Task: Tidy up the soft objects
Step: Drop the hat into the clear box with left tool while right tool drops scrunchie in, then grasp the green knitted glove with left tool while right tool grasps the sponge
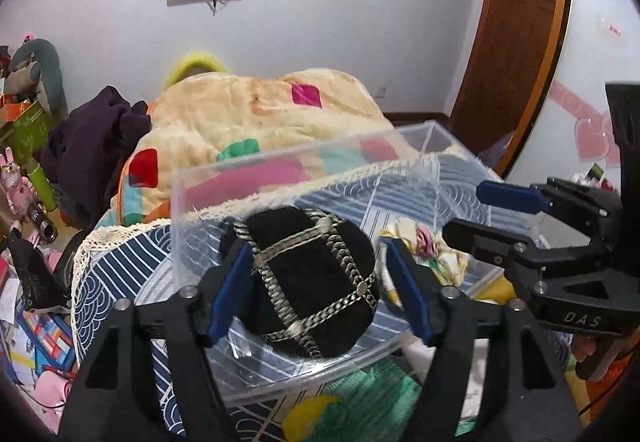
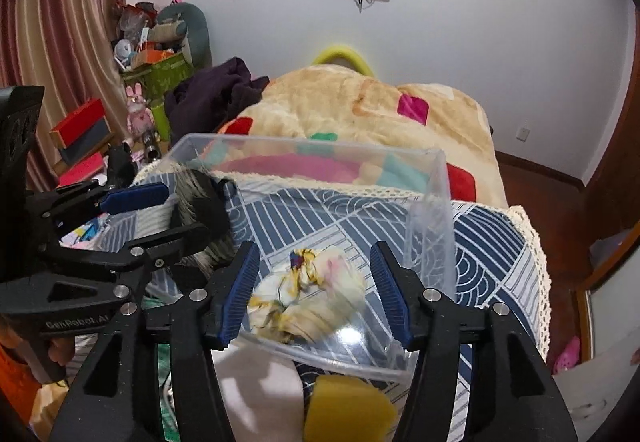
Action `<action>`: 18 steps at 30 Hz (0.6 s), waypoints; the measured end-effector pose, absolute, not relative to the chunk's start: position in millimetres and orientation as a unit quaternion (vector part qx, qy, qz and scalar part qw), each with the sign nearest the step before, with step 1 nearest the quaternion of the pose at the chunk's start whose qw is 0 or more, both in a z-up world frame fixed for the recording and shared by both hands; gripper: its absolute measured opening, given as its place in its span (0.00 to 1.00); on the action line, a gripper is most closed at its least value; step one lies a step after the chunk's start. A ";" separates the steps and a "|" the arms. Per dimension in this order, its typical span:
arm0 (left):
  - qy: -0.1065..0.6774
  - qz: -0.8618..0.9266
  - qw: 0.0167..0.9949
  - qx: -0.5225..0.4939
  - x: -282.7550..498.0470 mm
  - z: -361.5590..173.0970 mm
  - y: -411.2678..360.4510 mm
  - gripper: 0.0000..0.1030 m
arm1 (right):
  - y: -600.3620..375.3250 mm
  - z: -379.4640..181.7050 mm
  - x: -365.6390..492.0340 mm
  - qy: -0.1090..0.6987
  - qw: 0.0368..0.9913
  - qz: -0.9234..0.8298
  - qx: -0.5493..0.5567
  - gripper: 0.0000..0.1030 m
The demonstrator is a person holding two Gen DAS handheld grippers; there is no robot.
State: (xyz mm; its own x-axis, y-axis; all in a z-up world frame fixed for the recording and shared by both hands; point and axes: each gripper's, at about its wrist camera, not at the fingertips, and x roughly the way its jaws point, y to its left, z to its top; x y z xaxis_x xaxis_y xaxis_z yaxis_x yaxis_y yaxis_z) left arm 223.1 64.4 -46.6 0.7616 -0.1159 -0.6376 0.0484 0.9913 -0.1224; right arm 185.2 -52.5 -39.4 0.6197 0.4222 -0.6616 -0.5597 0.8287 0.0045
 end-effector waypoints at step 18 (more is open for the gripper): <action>0.300 -0.025 0.952 -0.058 133.0 -32.5 69.9 0.97 | -104.6 -15.5 124.9 0.260 0.927 0.258 -0.076 0.76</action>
State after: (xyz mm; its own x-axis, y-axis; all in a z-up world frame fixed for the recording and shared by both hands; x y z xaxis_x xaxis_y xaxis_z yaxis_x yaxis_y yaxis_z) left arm 133.0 69.9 -32.5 0.8184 -0.0821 -0.5687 0.0119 0.9920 -0.1260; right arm 124.9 -104.6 -15.5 0.7318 0.4399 -0.5206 -0.5186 0.8550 -0.0065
